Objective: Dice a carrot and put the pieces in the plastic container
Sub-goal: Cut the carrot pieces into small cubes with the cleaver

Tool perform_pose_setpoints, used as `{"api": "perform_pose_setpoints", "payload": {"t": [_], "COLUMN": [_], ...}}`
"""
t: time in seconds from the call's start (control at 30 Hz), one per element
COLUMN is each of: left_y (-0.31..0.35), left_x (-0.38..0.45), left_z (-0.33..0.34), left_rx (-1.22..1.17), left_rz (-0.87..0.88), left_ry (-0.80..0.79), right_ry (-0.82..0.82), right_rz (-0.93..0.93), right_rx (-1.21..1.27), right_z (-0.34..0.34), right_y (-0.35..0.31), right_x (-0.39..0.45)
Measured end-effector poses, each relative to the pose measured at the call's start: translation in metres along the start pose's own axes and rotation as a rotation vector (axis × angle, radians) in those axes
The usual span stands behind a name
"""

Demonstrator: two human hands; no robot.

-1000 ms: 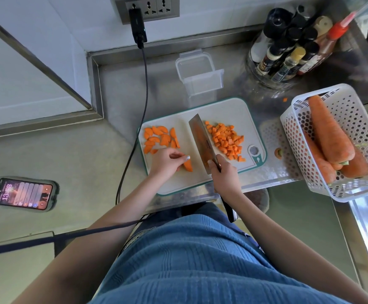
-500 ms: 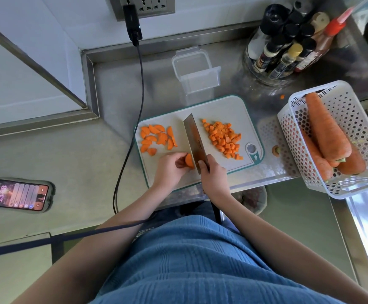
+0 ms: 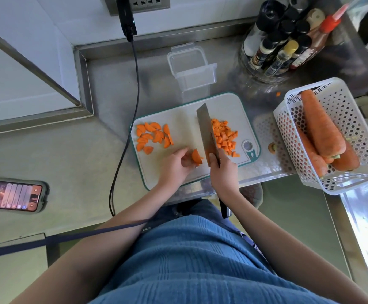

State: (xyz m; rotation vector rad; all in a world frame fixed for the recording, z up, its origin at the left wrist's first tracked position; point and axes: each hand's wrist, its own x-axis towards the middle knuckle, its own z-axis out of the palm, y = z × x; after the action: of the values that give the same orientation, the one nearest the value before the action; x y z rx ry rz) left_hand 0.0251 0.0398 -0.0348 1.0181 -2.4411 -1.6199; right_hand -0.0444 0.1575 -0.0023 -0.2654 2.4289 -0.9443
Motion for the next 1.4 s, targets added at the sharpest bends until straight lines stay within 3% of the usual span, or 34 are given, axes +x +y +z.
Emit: {"api": "perform_pose_setpoints", "payload": {"t": [0.1,0.33,0.5,0.9,1.23,1.4], "left_y": [0.000,-0.001,-0.002,0.012,0.012,0.010], "left_x": [-0.005,-0.005,-0.003,-0.017,-0.016,-0.018], "left_z": [-0.003,-0.003,-0.001,0.008,0.008,0.003], "left_rx": [-0.115,-0.312,-0.235,-0.224,-0.219,-0.279], "left_rz": [-0.017,-0.213,-0.229,-0.165,-0.176,-0.196], "left_ry": [0.052,0.124,0.106,-0.003,0.000,0.044], "right_ry": [0.039,-0.056,0.014,-0.121,-0.174,-0.098], "right_rz": [-0.027,-0.097,-0.015,-0.023,-0.021,-0.028], "right_rx": [0.009,-0.049,-0.041,-0.372,-0.384,-0.262], "right_z": [-0.009,-0.006,-0.003,0.021,0.022,0.009], "right_y": [-0.003,-0.012,-0.006,-0.009,-0.013,-0.013], "right_x": [-0.002,-0.010,-0.009,-0.022,-0.026,-0.023]}}
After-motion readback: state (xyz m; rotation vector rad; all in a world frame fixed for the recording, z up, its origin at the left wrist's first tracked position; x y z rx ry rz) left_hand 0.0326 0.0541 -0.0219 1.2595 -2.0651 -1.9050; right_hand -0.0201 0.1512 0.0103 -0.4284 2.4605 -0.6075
